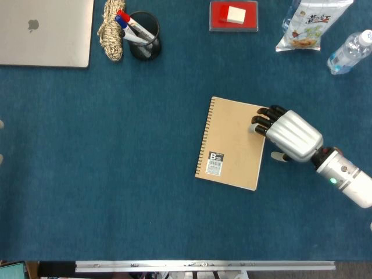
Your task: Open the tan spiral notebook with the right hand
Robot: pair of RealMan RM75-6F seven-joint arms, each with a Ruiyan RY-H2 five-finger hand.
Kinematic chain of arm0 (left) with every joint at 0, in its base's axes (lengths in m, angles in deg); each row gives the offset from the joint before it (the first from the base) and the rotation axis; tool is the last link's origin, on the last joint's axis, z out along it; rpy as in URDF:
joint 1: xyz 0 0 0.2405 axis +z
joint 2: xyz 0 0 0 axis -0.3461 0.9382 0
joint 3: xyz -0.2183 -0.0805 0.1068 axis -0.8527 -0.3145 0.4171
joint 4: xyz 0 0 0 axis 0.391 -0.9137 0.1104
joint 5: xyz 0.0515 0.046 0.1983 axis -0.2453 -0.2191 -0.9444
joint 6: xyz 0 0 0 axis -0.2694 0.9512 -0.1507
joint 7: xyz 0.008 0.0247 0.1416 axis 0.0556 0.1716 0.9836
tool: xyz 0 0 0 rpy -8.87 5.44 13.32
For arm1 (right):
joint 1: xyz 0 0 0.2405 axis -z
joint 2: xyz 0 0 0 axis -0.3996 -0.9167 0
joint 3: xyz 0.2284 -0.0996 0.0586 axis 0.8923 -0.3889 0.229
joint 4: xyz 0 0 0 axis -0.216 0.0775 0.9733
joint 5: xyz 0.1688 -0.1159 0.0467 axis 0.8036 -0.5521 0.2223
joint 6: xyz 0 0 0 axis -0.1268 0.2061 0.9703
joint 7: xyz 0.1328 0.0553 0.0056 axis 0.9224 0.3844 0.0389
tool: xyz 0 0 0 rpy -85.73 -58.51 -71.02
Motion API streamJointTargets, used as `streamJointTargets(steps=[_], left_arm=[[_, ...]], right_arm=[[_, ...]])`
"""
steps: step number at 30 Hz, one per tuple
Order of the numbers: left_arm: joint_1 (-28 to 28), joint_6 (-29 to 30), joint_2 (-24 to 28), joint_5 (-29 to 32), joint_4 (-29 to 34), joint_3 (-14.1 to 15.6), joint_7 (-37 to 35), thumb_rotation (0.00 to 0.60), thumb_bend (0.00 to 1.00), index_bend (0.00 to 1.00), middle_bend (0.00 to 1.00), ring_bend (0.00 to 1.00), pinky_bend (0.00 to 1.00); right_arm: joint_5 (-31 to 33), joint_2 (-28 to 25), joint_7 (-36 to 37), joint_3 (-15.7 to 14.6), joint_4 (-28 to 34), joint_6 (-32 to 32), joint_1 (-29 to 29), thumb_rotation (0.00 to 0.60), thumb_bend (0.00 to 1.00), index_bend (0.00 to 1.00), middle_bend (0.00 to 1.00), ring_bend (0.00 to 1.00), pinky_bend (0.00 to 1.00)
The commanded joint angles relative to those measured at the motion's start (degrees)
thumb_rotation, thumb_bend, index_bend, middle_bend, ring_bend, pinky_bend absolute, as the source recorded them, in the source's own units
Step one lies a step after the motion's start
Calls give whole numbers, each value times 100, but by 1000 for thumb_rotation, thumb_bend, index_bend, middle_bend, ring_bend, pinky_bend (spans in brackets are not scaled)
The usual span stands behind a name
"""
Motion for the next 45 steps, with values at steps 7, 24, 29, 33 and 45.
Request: streamJointTargets(steps=[7, 24, 29, 33, 45], left_arm=[[19, 20, -9, 1, -21, 7, -24, 600, 127, 394, 338, 349, 551], [48, 16, -50, 33, -100, 18, -83, 600, 127, 394, 338, 349, 551], [54, 15, -60, 33, -113, 22, -87, 600, 127, 394, 339, 349, 551], [60, 11, -68, 38, -126, 26, -93, 600, 127, 394, 339, 349, 551], [66, -1, -80, 55, -137, 25, -93, 600, 127, 394, 338, 349, 551]], right_arm=[[6, 76, 75, -57, -93, -45, -40, 600, 71, 338, 314, 202, 265], [25, 174, 139, -162, -251, -106, -63, 600, 197, 338, 308, 197, 265], [-34, 229, 114, -216, -358, -201, -40, 600, 195, 338, 282, 179, 249], [-185, 366, 180, -284, -619, -441, -9, 600, 195, 338, 236, 139, 226], [-380, 704, 535, -407, -1293, -891, 68, 600, 196, 319, 178, 91, 206]])
